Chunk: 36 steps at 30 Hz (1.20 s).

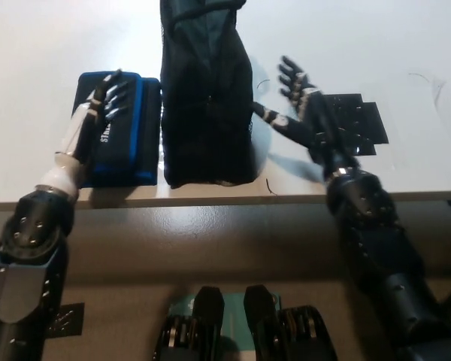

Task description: Use both hands to pick up the lunch bag on the right hand side and smoothly move it near the note book on the left hand side

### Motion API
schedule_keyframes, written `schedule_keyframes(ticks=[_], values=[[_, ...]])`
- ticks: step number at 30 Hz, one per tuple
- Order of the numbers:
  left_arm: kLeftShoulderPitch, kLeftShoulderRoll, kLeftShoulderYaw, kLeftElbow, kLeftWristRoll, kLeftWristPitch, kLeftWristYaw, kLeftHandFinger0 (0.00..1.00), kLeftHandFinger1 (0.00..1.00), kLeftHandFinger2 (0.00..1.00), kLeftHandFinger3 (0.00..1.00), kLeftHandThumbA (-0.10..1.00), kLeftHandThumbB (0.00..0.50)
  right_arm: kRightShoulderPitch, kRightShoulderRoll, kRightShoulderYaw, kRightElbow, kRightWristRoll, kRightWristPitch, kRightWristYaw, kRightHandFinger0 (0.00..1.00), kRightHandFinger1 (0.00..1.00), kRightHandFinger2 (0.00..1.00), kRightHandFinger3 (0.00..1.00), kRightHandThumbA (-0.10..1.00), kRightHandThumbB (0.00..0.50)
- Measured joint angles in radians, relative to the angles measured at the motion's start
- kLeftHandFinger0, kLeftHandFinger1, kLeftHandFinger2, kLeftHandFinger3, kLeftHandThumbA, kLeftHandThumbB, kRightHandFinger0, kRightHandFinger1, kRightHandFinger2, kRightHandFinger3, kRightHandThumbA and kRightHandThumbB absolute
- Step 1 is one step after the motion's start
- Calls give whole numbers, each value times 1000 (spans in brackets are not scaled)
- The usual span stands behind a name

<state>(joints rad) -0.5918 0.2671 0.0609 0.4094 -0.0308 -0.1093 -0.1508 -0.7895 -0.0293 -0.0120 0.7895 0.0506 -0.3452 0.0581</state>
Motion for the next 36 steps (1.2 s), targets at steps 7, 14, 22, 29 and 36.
schedule_keyframes(ticks=[7, 14, 22, 29, 36], values=[[42, 32, -3, -86, 43, -10, 3, 1000, 1000, 1000, 1000, 1000, 396, 55, -48, -1, -156, -90, -3, -62, 1000, 1000, 1000, 1000, 1000, 355], [110, 60, 1, -223, 62, -34, 1, 1000, 1000, 1000, 1000, 1000, 357, 146, -55, -2, -356, -125, -5, -85, 1000, 1000, 1000, 1000, 1000, 333], [244, 77, 15, -320, 38, -92, -13, 1000, 1000, 1000, 1000, 1000, 340, 303, -83, -8, -509, -128, -6, -82, 1000, 1000, 1000, 1000, 1000, 302], [354, 76, 26, -394, 6, -120, -14, 1000, 1000, 1000, 1000, 1000, 328, 408, -94, -13, -547, -107, -20, -74, 1000, 1000, 1000, 1000, 1000, 247], [436, 76, 48, -383, -15, -167, -14, 1000, 1000, 1000, 1000, 1000, 364, 478, -113, -13, -539, -100, -46, -63, 1000, 1000, 1000, 1000, 1000, 269]])
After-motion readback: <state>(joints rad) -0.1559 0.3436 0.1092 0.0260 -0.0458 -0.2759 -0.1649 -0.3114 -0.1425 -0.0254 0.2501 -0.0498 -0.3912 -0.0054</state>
